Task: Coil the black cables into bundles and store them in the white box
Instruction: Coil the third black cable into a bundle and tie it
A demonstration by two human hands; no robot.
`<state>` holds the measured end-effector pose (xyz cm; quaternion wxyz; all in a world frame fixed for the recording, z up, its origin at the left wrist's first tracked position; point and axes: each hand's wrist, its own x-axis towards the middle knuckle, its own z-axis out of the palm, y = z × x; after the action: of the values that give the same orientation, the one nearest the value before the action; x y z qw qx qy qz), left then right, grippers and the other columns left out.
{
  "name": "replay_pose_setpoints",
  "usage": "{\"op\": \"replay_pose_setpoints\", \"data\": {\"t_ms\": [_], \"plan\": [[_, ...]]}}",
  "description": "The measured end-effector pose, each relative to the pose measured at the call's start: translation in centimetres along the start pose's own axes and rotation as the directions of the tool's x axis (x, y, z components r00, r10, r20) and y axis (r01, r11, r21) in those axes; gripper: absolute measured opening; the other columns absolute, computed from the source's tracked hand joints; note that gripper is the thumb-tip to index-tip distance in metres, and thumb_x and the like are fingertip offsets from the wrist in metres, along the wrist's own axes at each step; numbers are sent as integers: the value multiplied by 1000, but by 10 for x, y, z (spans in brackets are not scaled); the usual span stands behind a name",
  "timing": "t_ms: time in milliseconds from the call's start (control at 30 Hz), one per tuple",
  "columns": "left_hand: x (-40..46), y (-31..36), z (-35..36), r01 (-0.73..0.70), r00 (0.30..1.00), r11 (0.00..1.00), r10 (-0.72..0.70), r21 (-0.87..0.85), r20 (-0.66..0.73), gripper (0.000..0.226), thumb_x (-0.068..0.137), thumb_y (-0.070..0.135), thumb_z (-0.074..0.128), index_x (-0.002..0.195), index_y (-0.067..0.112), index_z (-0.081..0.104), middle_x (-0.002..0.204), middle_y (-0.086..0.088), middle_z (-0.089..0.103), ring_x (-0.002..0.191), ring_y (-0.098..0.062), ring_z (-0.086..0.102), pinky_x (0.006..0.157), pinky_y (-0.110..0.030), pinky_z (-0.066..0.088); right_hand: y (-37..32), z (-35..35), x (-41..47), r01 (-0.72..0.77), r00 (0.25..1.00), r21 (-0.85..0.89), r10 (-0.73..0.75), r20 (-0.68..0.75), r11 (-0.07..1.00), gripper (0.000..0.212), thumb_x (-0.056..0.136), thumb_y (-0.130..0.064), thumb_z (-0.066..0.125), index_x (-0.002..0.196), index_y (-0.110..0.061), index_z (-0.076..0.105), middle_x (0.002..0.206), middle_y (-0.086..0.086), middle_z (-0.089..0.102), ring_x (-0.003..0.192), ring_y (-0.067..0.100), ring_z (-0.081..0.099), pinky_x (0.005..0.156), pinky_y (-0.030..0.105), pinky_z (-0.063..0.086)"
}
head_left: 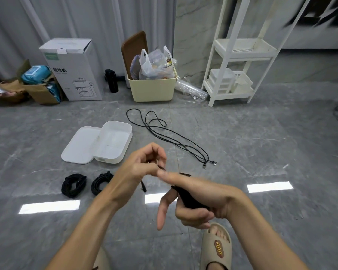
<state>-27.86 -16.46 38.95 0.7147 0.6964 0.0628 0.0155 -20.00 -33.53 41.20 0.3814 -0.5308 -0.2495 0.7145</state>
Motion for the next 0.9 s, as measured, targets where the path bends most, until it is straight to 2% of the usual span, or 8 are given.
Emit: {"op": "replay_pose_setpoints", "data": {"t_ms": [100, 167, 300, 433, 567, 733, 833, 900], "plan": [[0, 0, 1, -3, 999, 999, 4, -32, 41, 26, 59, 27, 67, 84, 26, 68, 78, 7, 53, 74, -9, 48, 69, -17, 42, 1, 2, 2, 54, 990, 95, -66, 124, 994, 51, 92, -54, 54, 91, -7, 73, 35, -5, 25, 30, 8, 22, 36, 18, 30], [-1, 0, 3, 14, 999, 999, -12, -47, 38, 26, 58, 29, 68, 84, 27, 72, 80, 7, 56, 78, -9, 49, 75, -21, 40, 2, 1, 4, 75, 972, 197, -115, 203, 978, 36, 94, -36, 51, 90, -7, 73, 34, -7, 29, 29, 5, 26, 35, 16, 30], [-2, -1, 10, 41, 997, 995, -35, -92, 65, 33, 61, 20, 60, 89, 22, 77, 87, 7, 65, 89, -10, 50, 86, -35, 34, 4, 0, 9, 124, 884, 387, -280, 375, 913, 31, 93, -26, 49, 94, -5, 72, 36, -8, 31, 29, 5, 26, 35, 17, 26], [-5, -1, 14, 86, 962, 964, -15, -251, 273, 56, 62, 12, 47, 111, 9, 73, 116, -11, 70, 118, -25, 57, 104, -34, 42, 4, 2, 10, 200, 799, 515, -443, 406, 833, 35, 96, -22, 43, 98, -1, 70, 39, -6, 30, 30, 8, 21, 38, 16, 30], [-6, 4, 15, 101, 937, 964, -10, -244, 349, 47, 68, 22, 59, 113, 18, 73, 120, -8, 68, 122, -22, 59, 97, -25, 45, 3, 1, 7, 240, 785, 587, -510, 352, 773, 37, 99, -19, 37, 96, 2, 67, 39, -5, 28, 30, 8, 17, 41, 16, 37], [-4, 3, 11, 46, 965, 997, -29, -57, 262, 26, 85, 10, 65, 106, 22, 73, 109, 0, 72, 114, -19, 64, 92, -22, 48, 6, 0, 10, 243, 832, 668, -505, 229, 703, 39, 99, -28, 47, 74, -5, 66, 37, -5, 28, 29, 9, 24, 39, 16, 40], [-4, 0, 7, 47, 983, 999, -44, -14, 175, 18, 90, 14, 67, 98, 27, 75, 103, 3, 74, 109, -14, 67, 92, -18, 47, 6, -3, 7, 341, 903, 613, -430, -3, 713, 36, 92, -32, 59, 62, -12, 61, 35, -8, 32, 28, 7, 28, 39, 19, 42], [-3, 0, 3, 63, 993, 998, -62, -4, 104, 17, 88, 18, 71, 102, 26, 77, 105, 1, 75, 108, -13, 67, 91, -16, 48, 4, -5, 4, 417, 908, 543, -365, -207, 729, 34, 90, -31, 61, 59, -16, 57, 37, -9, 34, 30, 5, 32, 42, 22, 42]]}}
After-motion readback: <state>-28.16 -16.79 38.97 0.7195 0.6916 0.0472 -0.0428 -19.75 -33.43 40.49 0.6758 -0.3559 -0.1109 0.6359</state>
